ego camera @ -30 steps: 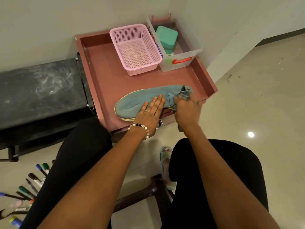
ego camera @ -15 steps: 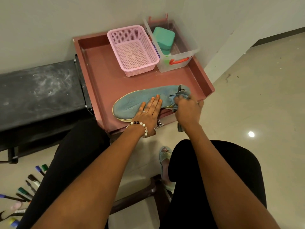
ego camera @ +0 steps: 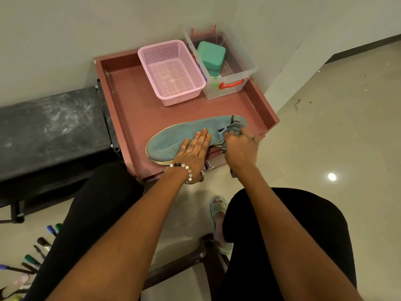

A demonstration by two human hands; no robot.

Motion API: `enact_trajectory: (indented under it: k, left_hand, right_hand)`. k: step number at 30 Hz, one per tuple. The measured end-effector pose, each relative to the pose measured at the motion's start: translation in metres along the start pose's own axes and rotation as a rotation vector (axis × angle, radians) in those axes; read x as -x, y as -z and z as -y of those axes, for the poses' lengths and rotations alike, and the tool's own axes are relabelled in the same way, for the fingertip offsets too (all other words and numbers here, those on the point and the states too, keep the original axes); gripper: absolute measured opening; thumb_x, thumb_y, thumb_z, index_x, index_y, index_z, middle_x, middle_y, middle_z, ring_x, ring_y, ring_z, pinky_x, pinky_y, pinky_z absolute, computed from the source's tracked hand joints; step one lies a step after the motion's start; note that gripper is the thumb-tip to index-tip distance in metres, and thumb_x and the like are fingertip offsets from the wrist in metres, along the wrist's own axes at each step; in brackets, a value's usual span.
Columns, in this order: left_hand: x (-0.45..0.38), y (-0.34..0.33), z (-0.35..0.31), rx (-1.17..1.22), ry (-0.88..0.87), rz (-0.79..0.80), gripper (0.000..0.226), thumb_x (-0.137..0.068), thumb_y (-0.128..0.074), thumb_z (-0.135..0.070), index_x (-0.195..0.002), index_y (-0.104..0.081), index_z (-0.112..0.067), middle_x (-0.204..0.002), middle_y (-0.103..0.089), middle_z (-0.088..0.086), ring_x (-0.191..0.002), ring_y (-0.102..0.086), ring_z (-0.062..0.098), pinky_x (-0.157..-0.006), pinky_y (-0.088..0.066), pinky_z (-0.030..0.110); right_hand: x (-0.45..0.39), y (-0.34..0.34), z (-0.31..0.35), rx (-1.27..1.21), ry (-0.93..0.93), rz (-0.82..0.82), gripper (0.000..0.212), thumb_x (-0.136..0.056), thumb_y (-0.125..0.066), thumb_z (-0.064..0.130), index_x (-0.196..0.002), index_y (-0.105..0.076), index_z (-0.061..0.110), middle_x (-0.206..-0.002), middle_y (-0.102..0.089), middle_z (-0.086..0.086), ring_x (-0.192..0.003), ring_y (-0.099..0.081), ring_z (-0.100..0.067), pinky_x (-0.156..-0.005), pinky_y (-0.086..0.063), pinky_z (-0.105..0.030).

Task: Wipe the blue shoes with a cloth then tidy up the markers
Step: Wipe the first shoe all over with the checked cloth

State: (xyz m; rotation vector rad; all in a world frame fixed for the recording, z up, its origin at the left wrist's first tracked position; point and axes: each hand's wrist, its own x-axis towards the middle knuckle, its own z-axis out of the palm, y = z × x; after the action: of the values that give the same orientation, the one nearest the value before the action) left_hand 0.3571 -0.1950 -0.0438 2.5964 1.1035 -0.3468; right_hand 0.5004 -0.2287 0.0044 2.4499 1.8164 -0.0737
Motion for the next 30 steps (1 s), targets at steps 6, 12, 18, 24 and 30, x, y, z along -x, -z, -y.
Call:
enact_trajectory:
  k: [6,12,18,24,30]
  left_hand:
    - [0.000,0.000,0.001,0.003,-0.003,0.007,0.125,-0.077,-0.072,-0.041,-0.145,0.027,-0.008,-0.152,0.035,0.006,-0.143,0.025,0.022,-0.118,0.006,0.042]
    - [-0.002,0.000,0.004,0.046,-0.019,0.010,0.126,-0.076,-0.073,-0.041,-0.145,0.028,-0.011,-0.152,0.036,0.003,-0.142,0.026,0.019,-0.116,0.009,0.040]
    - [-0.002,0.002,0.005,0.045,-0.032,0.028,0.126,-0.077,-0.072,-0.043,-0.144,0.029,-0.009,-0.152,0.036,0.004,-0.142,0.026,0.021,-0.116,0.009,0.041]
    - [-0.002,0.017,0.017,0.296,-0.107,0.090,0.107,-0.084,-0.068,-0.026,-0.150,0.015,-0.013,-0.156,0.025,0.001,-0.144,0.019,0.015,-0.116,0.008,0.036]
    - [0.004,0.039,0.009,0.652,-0.007,-0.252,0.064,-0.091,-0.063,-0.017,-0.147,-0.033,-0.011,-0.151,-0.035,0.007,-0.139,-0.033,0.019,-0.109,-0.021,0.020]
  right_hand:
    - [-0.009,0.011,-0.014,-0.161,0.084,0.171,0.047,-0.087,-0.053,0.015,-0.129,-0.053,0.038,-0.124,-0.057,0.000,-0.129,-0.035,-0.022,-0.102,-0.029,-0.042]
    - [-0.004,0.009,-0.026,0.089,-0.127,-0.030,0.027,-0.083,-0.053,0.004,-0.101,-0.067,0.020,-0.096,-0.066,-0.003,-0.116,-0.044,-0.025,-0.093,-0.031,-0.042]
    - [-0.012,-0.001,-0.006,-0.165,0.063,0.086,0.042,-0.084,-0.053,0.008,-0.123,-0.060,0.022,-0.125,-0.058,-0.003,-0.128,-0.039,-0.024,-0.100,-0.033,-0.040]
    - [-0.004,0.032,-0.047,-1.494,-0.365,0.188,0.037,-0.080,-0.048,-0.020,-0.102,-0.070,0.001,-0.109,-0.070,-0.012,-0.103,-0.065,-0.023,-0.081,-0.054,-0.029]
    - [0.017,0.048,-0.062,-2.145,-0.825,0.244,0.016,-0.090,-0.049,0.008,-0.084,-0.063,0.005,-0.088,-0.069,-0.018,-0.071,-0.070,-0.031,-0.056,-0.058,-0.045]
